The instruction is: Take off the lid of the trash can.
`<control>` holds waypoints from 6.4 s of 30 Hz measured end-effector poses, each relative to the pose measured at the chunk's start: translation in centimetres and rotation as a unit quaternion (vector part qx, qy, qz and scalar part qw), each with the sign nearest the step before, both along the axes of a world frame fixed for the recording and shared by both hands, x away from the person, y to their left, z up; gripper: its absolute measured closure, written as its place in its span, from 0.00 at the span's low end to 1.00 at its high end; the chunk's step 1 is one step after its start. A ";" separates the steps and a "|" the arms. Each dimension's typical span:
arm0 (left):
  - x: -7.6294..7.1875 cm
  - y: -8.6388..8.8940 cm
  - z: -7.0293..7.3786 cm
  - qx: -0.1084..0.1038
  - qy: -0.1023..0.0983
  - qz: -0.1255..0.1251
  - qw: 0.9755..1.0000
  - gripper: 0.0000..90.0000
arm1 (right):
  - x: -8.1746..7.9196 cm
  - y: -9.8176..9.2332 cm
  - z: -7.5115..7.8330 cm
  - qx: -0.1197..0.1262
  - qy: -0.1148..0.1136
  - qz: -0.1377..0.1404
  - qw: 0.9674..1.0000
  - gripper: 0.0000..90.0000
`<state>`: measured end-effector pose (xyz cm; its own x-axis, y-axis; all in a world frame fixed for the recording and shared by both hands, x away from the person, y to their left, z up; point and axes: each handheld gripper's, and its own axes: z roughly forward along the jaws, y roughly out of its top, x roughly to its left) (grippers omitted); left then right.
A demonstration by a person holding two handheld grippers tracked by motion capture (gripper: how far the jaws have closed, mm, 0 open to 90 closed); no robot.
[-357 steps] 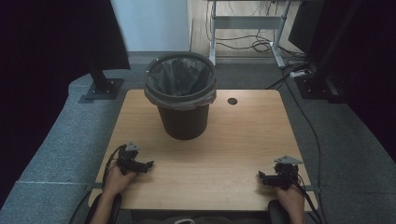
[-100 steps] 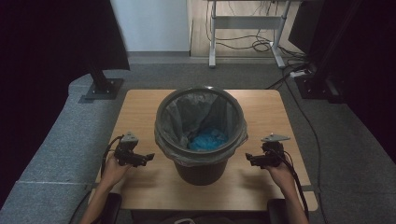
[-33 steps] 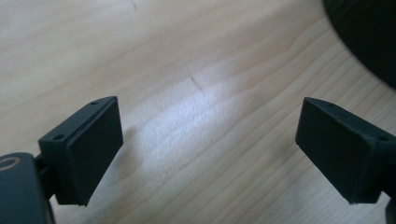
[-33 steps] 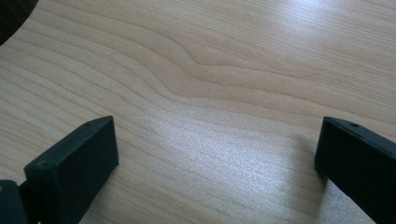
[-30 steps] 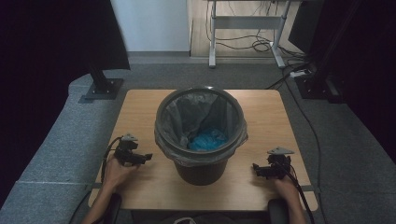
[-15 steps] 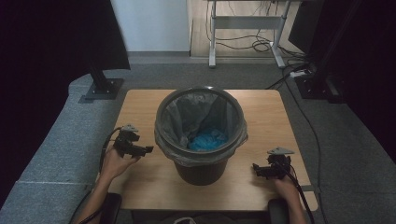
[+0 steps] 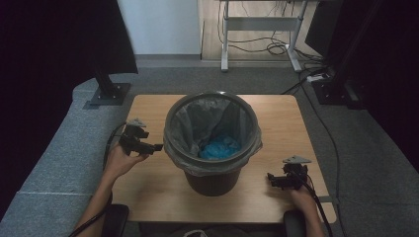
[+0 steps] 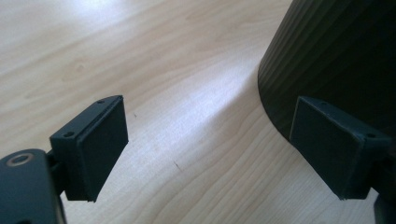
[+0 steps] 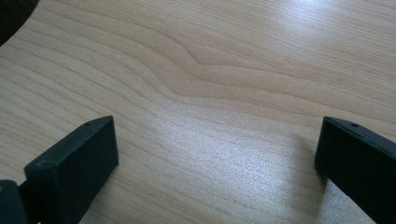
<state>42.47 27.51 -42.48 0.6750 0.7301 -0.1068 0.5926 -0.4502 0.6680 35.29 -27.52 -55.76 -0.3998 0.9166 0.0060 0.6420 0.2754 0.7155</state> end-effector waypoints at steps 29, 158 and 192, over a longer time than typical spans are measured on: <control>2.1 -1.2 8.0 -0.015 -0.028 -0.020 0.999 0.10 | 0.0 0.0 0.0 0.000 0.000 0.000 1.000 0.00; 4.6 -2.0 16.3 -0.027 0.017 -0.037 0.999 0.87 | 0.0 0.0 0.0 0.001 0.001 0.000 1.000 0.00; 2.6 6.9 14.5 -0.056 0.018 0.032 0.998 0.87 | 0.0 0.0 0.0 0.000 0.000 0.000 1.000 0.00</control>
<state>45.03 34.39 -28.03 0.6215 0.7540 -0.2129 0.6420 -0.3344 0.6899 35.29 -27.51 -55.76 -0.3998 0.9166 0.0069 0.6423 0.2748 0.7155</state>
